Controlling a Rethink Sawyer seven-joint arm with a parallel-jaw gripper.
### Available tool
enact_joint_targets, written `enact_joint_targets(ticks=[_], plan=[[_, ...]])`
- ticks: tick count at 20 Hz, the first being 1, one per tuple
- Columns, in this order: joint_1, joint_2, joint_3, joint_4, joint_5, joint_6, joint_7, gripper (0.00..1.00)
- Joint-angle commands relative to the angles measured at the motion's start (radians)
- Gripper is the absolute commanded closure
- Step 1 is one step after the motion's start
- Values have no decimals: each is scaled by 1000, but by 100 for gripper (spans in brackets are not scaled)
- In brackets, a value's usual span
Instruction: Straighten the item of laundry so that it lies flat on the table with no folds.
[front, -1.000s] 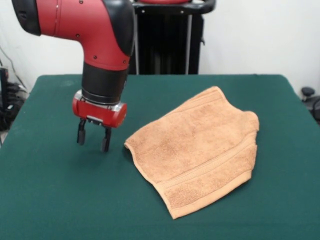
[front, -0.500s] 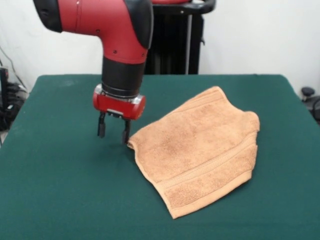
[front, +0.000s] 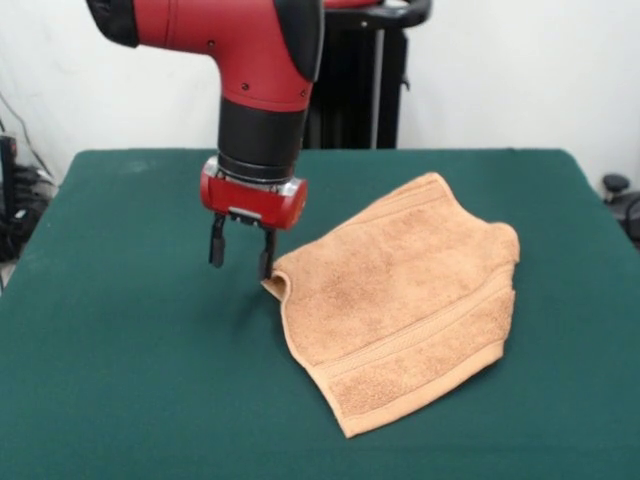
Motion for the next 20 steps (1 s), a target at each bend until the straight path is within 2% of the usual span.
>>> enact_joint_targets(ticks=[1, 10, 20], plan=[[50, 32, 88, 87, 40, 93, -43, 0], [68, -6, 70, 90, 46, 110, -39, 0], [1, -32, 95, 75, 49, 158, -128, 0]])
